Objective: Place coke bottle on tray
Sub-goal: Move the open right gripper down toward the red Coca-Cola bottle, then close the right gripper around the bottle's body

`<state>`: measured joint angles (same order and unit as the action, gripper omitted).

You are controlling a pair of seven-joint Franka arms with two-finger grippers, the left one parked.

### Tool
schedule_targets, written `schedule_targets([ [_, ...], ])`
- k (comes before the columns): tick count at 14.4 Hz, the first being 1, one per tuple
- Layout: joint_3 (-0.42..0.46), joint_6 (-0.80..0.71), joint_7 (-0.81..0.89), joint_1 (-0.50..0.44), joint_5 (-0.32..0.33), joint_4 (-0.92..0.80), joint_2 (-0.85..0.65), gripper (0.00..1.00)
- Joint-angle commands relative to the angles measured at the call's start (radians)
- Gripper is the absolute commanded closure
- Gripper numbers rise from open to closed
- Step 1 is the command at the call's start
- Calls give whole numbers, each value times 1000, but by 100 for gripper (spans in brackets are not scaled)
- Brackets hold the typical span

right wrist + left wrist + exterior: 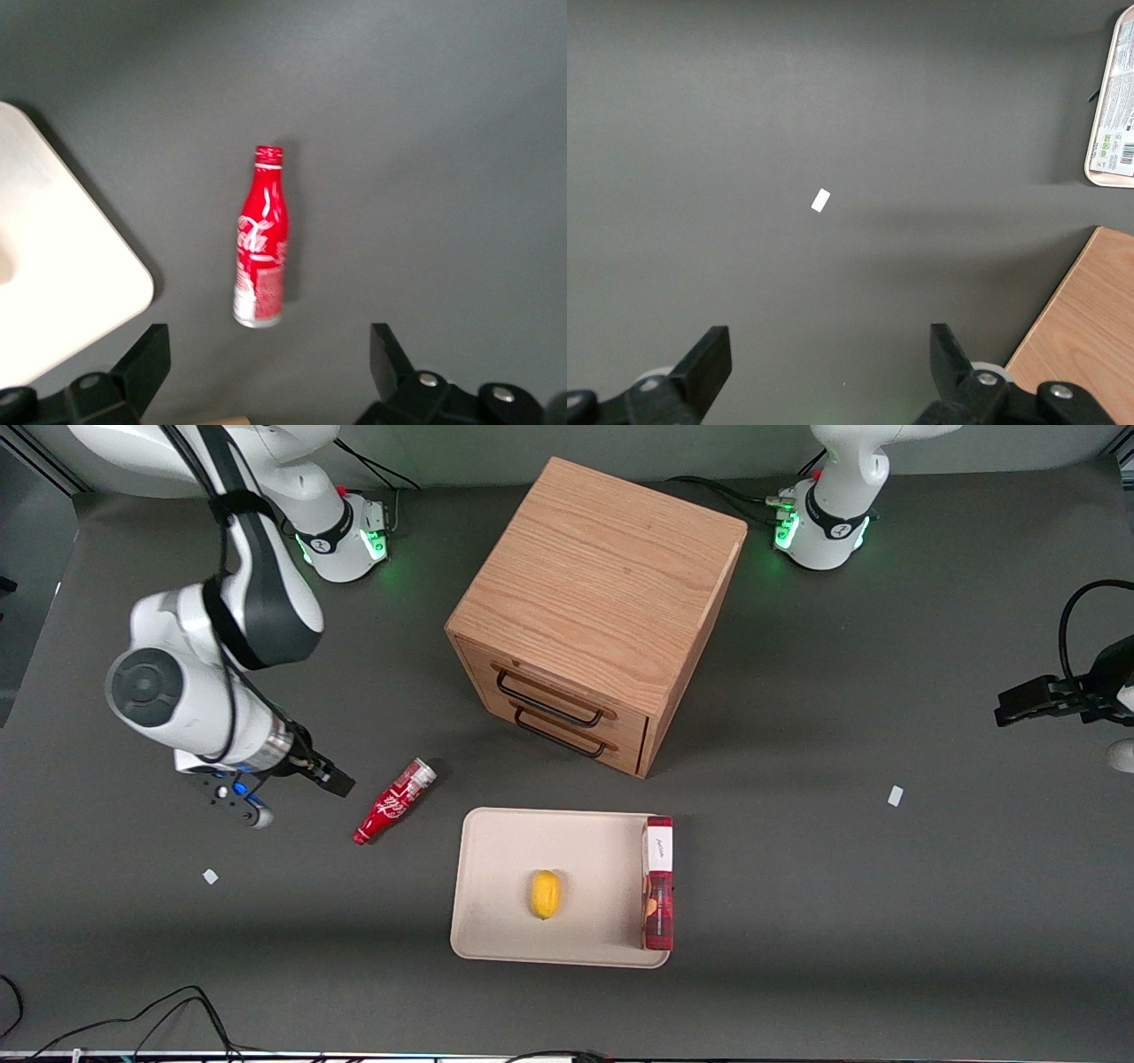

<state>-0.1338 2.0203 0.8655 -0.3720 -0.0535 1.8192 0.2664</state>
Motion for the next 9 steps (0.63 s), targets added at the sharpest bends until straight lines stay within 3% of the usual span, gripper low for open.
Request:
schedule_targets([
  [1, 25, 170, 68, 1, -14, 98, 36, 0],
  [9, 42, 461, 135, -13, -12, 195, 206, 0],
])
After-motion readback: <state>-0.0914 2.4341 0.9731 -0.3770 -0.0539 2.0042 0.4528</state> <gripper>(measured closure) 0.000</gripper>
